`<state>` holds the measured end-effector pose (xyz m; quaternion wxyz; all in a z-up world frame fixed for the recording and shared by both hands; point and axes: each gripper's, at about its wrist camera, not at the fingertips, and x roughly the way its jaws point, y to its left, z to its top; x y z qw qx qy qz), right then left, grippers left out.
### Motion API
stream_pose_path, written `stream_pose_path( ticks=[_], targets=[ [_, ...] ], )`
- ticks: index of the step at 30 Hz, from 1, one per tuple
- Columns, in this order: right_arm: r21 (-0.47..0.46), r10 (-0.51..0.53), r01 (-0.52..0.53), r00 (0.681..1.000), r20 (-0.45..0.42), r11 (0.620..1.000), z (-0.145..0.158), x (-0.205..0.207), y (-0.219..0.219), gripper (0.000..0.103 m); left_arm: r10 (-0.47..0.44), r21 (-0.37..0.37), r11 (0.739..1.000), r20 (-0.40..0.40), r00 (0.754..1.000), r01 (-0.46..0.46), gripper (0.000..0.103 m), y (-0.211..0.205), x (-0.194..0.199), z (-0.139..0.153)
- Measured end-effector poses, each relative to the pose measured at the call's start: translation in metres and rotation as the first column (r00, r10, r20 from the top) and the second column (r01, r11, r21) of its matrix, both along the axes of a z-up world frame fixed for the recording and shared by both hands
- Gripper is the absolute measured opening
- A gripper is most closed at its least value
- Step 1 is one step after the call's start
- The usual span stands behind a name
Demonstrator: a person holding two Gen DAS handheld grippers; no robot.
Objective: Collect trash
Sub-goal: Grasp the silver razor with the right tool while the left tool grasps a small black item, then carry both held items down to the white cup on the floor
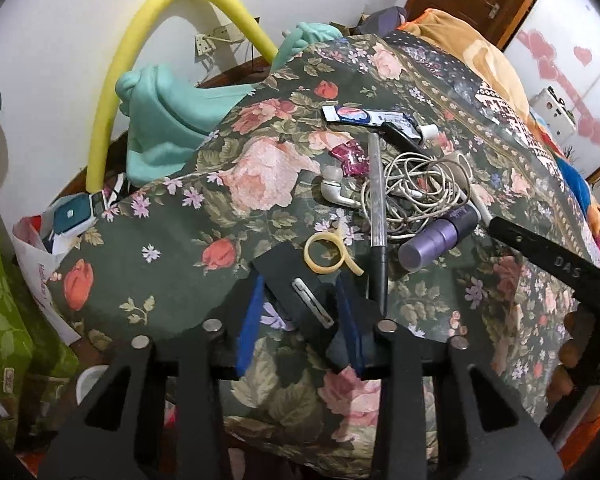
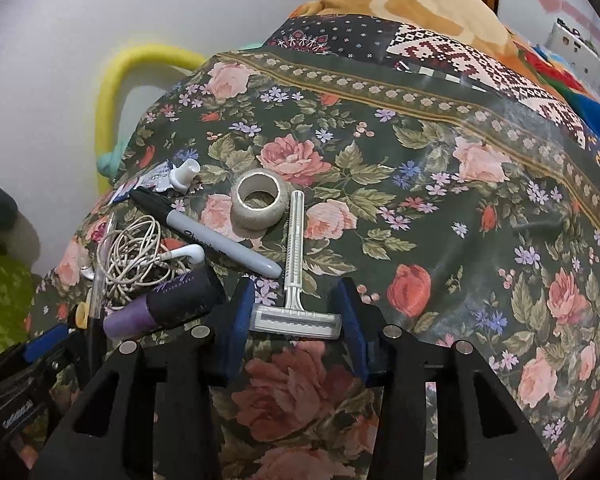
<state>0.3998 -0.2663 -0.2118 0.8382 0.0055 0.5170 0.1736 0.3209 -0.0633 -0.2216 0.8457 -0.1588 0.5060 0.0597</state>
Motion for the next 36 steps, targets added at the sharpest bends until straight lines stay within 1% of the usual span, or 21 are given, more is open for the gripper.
stream_pose_path(
  ticks=[1,5,8,13,15,16,18,22,26,29,36],
  targets=[
    [-0.002,-0.002,0.002,1.0,0.003,1.0,0.001,-0.002,-0.001,0.039,-0.001,0.012,1.0,0.001,1.0,0.001,0.025,0.001,-0.001,0.0],
    [-0.012,-0.01,0.01,1.0,0.008,1.0,0.004,-0.014,-0.009,0.039,-0.014,-0.005,1.0,0.001,1.0,0.014,0.019,0.006,-0.006,0.002],
    [-0.009,-0.018,0.018,1.0,0.0,1.0,0.005,-0.023,-0.015,0.039,-0.043,0.022,0.999,0.002,0.999,0.043,0.015,0.004,-0.011,0.008],
    [-0.007,-0.02,0.02,1.0,-0.012,1.0,0.006,-0.039,-0.026,0.039,-0.091,0.033,0.995,0.022,0.996,0.09,0.015,-0.003,-0.021,0.019],
    [-0.008,-0.021,0.021,1.0,-0.018,1.0,0.006,-0.046,-0.031,0.039,-0.105,0.054,0.993,0.013,0.994,0.105,0.015,-0.007,-0.023,0.021],
    [-0.008,-0.023,0.022,1.0,-0.02,1.0,0.006,-0.048,-0.033,0.039,-0.108,0.063,0.992,0.01,0.994,0.108,0.015,-0.008,-0.024,0.021],
    [-0.011,-0.03,0.03,0.999,-0.028,0.999,0.004,-0.053,-0.038,0.039,-0.118,0.055,0.992,-0.005,0.993,0.118,0.015,-0.01,-0.025,0.02],
    [0.01,-0.053,0.054,0.998,-0.042,0.999,0.006,-0.06,-0.05,0.039,-0.122,0.065,0.991,0.008,0.993,0.121,0.015,-0.015,-0.033,0.027],
    [0.015,-0.073,0.073,0.997,-0.017,0.997,0.019,-0.068,-0.058,0.039,-0.131,0.076,0.989,0.04,0.991,0.128,0.015,-0.018,-0.041,0.043],
    [0.021,-0.077,0.076,0.997,0.017,0.997,0.036,-0.076,-0.061,0.039,-0.135,0.086,0.988,0.067,0.989,0.129,0.015,-0.018,-0.049,0.057],
    [0.033,-0.072,0.068,0.991,0.114,0.997,0.084,-0.098,-0.054,0.039,-0.13,0.1,0.988,0.134,0.982,0.117,0.015,-0.011,-0.074,0.091]
  ],
)
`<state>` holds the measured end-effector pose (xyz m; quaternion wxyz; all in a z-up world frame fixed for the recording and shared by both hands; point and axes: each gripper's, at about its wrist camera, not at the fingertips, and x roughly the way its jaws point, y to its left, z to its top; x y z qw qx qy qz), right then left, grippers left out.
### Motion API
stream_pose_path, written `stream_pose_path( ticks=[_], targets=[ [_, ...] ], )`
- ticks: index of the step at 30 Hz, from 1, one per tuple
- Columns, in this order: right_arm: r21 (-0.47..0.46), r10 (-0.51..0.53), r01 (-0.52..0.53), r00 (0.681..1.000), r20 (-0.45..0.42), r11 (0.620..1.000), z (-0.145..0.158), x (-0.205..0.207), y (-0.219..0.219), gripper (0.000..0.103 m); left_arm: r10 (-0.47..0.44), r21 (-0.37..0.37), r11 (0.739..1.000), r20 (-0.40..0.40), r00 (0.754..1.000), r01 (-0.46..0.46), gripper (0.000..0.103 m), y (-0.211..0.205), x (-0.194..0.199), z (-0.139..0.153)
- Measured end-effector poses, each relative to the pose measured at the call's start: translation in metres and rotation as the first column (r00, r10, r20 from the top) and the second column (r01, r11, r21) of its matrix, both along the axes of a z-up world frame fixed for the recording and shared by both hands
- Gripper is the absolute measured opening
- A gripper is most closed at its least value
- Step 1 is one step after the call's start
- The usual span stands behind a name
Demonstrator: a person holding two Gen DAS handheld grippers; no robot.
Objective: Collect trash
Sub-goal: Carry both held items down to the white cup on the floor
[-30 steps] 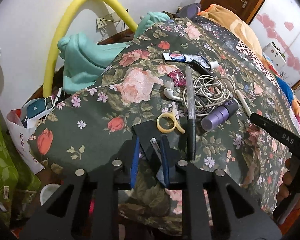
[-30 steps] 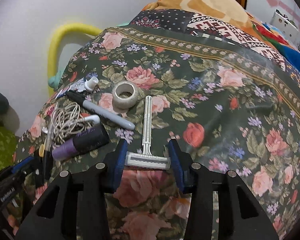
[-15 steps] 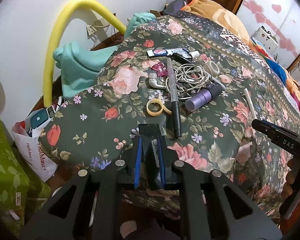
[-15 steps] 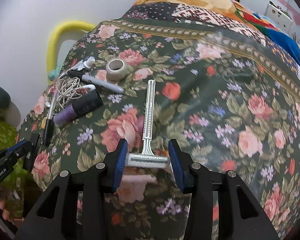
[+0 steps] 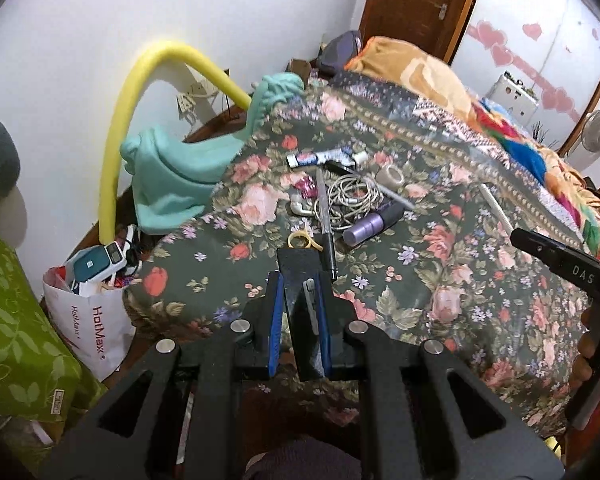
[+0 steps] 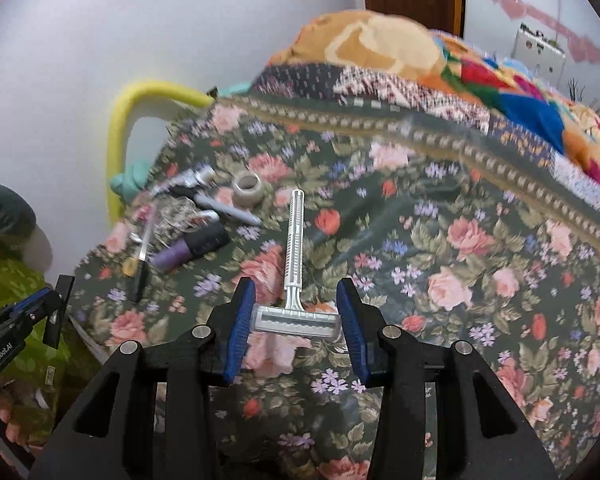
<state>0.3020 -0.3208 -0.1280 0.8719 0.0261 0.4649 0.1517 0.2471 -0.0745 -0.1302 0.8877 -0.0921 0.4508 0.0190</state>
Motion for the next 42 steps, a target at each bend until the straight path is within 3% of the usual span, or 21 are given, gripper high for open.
stream_pose_path(
  ticks=[11,21,30,42],
  targets=[
    [0.033,0.104,-0.11,0.985,0.135,0.993,0.07,-0.058,0.062,0.039,0.047,0.026,0.998,0.096,0.994,-0.05,0.015,0.037,-0.068,0.048],
    [0.036,0.272,-0.28,0.951,0.148,0.959,0.077,-0.114,0.144,0.039,0.133,0.039,0.99,0.116,0.984,-0.138,0.015,0.087,-0.134,0.053],
    [0.006,0.415,-0.416,0.908,0.066,0.909,0.047,-0.149,0.219,0.039,0.224,0.007,0.974,0.047,0.973,-0.225,0.015,0.139,-0.179,0.016],
    [-0.012,0.556,-0.561,0.822,-0.12,0.828,-0.021,-0.179,0.304,0.039,0.274,0.012,0.961,-0.169,0.947,-0.276,0.015,0.178,-0.207,-0.082]
  ],
)
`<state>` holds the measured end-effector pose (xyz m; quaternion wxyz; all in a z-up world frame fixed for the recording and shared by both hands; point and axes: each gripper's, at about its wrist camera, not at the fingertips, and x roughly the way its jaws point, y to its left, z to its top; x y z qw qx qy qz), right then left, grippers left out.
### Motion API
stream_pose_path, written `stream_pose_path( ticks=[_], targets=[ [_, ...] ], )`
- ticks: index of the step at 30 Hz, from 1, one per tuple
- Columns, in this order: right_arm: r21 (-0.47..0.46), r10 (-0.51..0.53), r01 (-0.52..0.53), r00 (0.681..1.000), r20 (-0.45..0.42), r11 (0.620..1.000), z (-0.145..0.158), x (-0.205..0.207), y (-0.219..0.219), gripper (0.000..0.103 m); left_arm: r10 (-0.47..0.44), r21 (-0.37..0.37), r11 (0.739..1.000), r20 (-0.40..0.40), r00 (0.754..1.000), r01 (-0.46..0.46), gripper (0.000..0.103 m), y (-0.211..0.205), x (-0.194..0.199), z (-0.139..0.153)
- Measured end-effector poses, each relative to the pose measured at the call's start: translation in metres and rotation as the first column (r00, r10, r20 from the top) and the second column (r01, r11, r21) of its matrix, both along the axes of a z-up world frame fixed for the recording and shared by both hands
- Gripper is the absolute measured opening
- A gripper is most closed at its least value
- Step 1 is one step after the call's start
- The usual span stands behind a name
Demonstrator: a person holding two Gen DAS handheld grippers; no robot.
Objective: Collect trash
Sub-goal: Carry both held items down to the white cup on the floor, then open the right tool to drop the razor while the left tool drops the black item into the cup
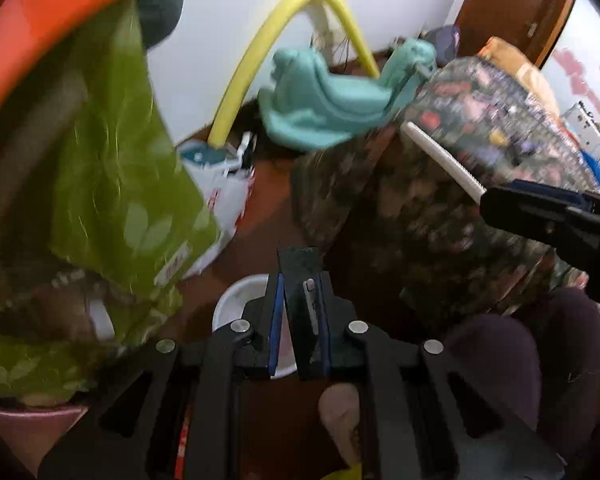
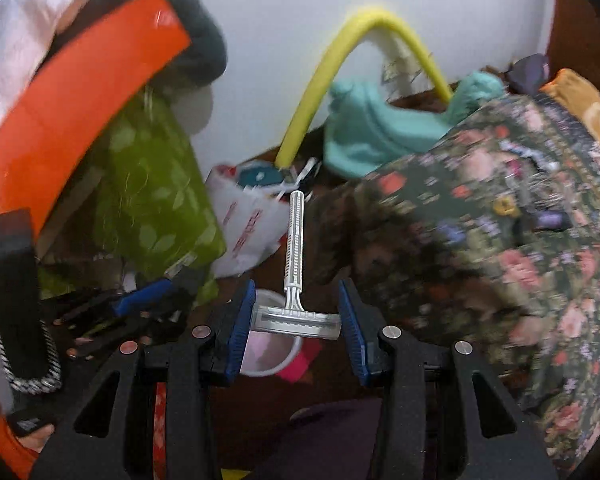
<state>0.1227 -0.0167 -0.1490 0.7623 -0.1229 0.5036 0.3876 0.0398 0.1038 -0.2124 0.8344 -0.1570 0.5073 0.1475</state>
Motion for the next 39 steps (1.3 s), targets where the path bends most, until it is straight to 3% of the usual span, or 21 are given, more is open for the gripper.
stream_pose_path(
  ticks=[5,15,19,21,23,26,39],
  targets=[
    [-0.049,0.044,-0.048,0.995,-0.092,0.998,-0.037,-0.006,0.026,0.039,0.035,-0.079,0.996,-0.084,0.996,-0.042,0.015,0.021,-0.009,-0.042],
    [-0.117,0.098,-0.128,0.968,-0.229,0.985,-0.088,-0.009,0.074,0.039,0.096,-0.187,0.974,-0.187,0.978,-0.132,0.015,0.052,-0.023,-0.094],
    [-0.099,0.115,-0.147,0.954,-0.276,0.984,-0.095,-0.006,0.087,0.04,0.113,-0.206,0.967,-0.186,0.976,-0.151,0.015,0.06,-0.022,-0.099],
    [-0.084,0.125,-0.156,0.948,-0.294,0.984,-0.097,-0.004,0.091,0.04,0.129,-0.217,0.961,-0.2,0.971,-0.172,0.021,0.064,-0.018,-0.102],
    [-0.089,0.132,-0.168,0.94,-0.315,0.982,-0.099,-0.004,0.095,0.046,0.136,-0.222,0.957,-0.224,0.965,-0.186,0.033,0.068,-0.016,-0.107],
    [-0.106,0.129,-0.17,0.941,-0.314,0.98,-0.101,-0.004,0.096,0.052,0.145,-0.198,0.961,-0.234,0.961,-0.193,0.034,0.07,-0.017,-0.108],
    [-0.075,0.097,-0.12,0.963,-0.253,0.99,-0.077,0.003,0.069,0.052,0.125,-0.19,0.968,-0.191,0.974,-0.162,0.034,0.055,-0.008,-0.081]
  ],
)
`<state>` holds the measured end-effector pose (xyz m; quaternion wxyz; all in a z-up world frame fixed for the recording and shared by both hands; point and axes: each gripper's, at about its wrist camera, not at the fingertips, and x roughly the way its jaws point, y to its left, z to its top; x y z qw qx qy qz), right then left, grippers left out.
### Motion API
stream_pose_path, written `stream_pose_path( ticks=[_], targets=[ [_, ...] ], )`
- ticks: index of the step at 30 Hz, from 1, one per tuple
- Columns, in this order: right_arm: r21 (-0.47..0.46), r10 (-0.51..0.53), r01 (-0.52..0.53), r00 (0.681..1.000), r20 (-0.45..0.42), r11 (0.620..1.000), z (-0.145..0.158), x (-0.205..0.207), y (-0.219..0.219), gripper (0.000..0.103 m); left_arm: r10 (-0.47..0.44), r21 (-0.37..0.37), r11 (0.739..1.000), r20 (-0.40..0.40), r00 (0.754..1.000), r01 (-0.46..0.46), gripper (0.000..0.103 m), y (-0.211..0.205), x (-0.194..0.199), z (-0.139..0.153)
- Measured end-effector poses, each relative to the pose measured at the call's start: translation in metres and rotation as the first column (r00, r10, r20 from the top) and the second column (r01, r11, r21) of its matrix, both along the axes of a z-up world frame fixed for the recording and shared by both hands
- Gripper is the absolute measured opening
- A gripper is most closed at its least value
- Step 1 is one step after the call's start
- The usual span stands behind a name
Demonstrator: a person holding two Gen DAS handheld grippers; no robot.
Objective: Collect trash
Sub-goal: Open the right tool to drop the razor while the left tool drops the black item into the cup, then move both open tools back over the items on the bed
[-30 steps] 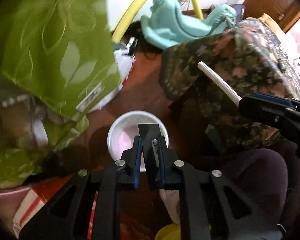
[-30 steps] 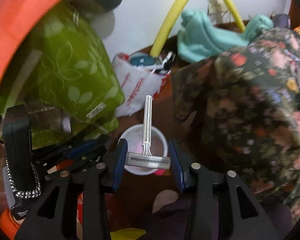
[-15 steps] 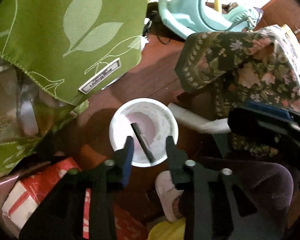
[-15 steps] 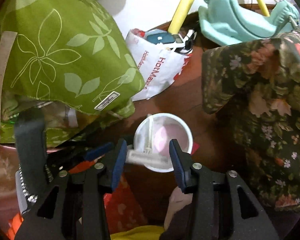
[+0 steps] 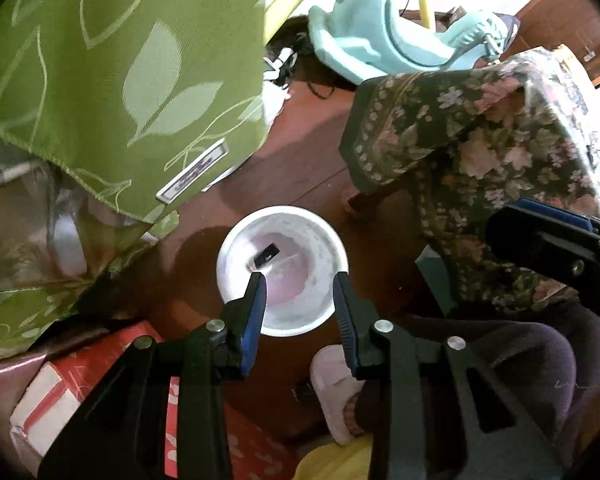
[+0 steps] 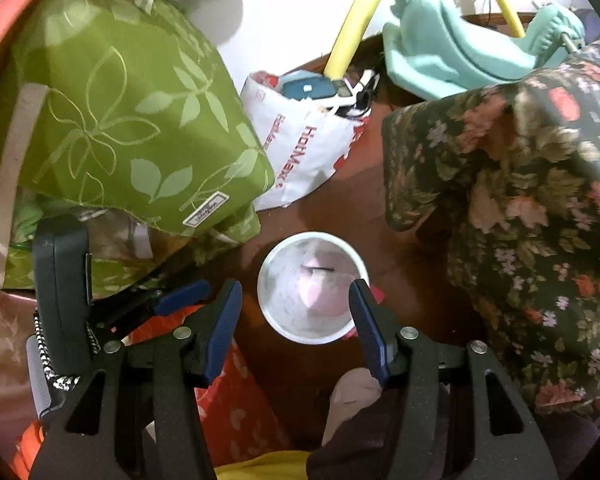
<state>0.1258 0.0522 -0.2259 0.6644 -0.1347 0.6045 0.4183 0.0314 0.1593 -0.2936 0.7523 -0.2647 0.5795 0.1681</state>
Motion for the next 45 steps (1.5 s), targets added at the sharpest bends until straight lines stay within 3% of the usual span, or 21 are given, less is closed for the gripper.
stream_pose_path(
  ticks=[13,25,31,37,45],
  targets=[
    [0.106,-0.138,0.125,0.982,0.132,0.986,0.063,0.042,-0.079,0.052,-0.105,0.109,0.99,0.105,0.989,0.093,0.034,-0.055,0.049,0.074],
    [0.155,-0.33,0.298,0.908,0.259,0.942,0.105,0.105,-0.186,0.052,-0.266,0.192,0.955,0.215,0.94,0.226,0.034,-0.132,0.135,0.137],
    [0.175,-0.431,0.396,0.864,0.262,0.901,0.113,0.14,-0.237,0.052,-0.338,0.196,0.935,0.235,0.911,0.296,0.034,-0.167,0.182,0.143],
    [0.165,-0.512,0.485,0.829,0.225,0.859,0.101,0.178,-0.275,0.052,-0.393,0.177,0.916,0.223,0.892,0.359,0.034,-0.193,0.228,0.128],
    [0.149,-0.618,0.604,0.782,0.08,0.783,0.059,0.23,-0.289,0.052,-0.422,0.129,0.906,0.222,0.879,0.403,0.034,-0.208,0.281,0.102]
  ],
)
